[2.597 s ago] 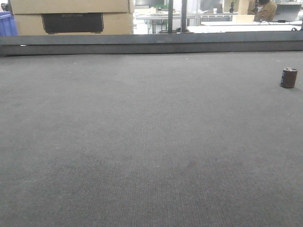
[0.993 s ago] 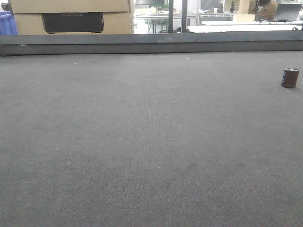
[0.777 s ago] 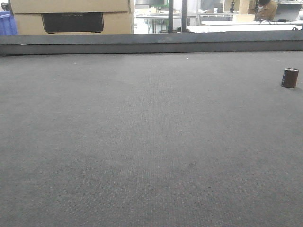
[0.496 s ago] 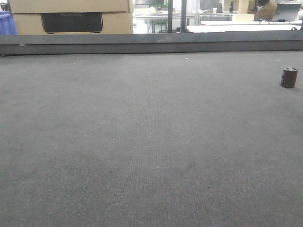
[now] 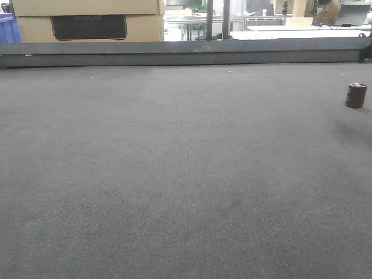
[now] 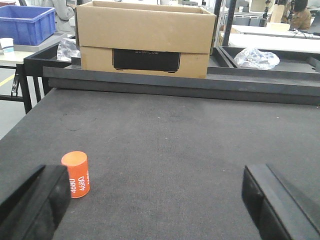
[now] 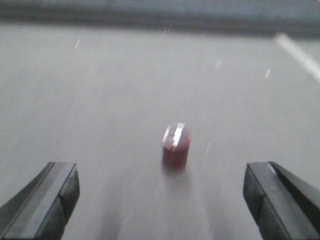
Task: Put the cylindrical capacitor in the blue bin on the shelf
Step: 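Close left gripper on orange cylinder and right gripper on maroon capacitor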
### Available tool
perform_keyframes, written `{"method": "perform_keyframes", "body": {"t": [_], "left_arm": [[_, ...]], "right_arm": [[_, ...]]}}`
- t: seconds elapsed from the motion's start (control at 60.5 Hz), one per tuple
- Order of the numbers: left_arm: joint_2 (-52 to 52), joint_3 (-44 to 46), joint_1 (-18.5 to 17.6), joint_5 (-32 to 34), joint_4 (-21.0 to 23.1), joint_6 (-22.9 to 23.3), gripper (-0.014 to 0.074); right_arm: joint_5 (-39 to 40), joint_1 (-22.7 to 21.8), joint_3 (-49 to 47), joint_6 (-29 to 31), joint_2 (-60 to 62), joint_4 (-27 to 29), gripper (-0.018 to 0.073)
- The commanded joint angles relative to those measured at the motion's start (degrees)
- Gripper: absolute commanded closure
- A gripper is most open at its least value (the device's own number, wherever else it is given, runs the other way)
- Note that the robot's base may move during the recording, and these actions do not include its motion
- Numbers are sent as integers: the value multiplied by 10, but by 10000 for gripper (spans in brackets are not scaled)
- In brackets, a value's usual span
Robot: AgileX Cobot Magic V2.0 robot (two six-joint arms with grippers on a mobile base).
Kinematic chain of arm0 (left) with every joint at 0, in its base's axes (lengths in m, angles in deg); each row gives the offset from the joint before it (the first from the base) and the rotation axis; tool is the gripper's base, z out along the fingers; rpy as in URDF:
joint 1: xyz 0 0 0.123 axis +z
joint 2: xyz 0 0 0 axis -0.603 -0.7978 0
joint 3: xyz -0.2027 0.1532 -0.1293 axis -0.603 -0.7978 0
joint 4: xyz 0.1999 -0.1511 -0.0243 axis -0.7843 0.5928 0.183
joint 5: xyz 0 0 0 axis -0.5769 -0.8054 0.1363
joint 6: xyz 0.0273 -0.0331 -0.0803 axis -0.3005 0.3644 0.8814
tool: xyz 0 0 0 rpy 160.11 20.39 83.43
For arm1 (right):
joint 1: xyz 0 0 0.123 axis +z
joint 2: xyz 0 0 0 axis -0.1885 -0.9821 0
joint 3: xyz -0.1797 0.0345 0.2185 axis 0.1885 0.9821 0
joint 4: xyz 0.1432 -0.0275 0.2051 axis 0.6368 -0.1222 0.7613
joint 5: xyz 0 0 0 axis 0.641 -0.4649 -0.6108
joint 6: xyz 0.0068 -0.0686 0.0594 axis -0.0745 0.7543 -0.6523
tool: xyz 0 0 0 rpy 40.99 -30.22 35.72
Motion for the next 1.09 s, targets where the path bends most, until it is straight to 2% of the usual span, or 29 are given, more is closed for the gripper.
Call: {"method": "perform_keyframes", "body": {"t": [0.0, 0.132, 0.314, 0.529, 0.777, 0.976, 1.075], "left_arm": [[-1, 2, -4, 10, 1, 1, -6], [-1, 2, -4, 10, 1, 1, -6], [-1, 2, -4, 10, 0, 1, -6], [-1, 2, -4, 6, 0, 1, -6], [-1, 2, -4, 2, 0, 1, -6], [-1, 2, -4, -5, 0, 1, -6], [-1, 2, -4, -6, 0, 1, -6]], "right_arm": [[67, -18, -32, 2, -52, -2, -11], [72, -39, -88, 2, -127, -2, -11], [76, -36, -154, 2, -204, -30, -11], [112, -34, -197, 1, -280, -18, -11], [117, -34, -233, -6, -334, -17, -11], [118, -34, -263, -45, -357, -17, -9], [117, -34, -271, -45, -364, -17, 50]]}}
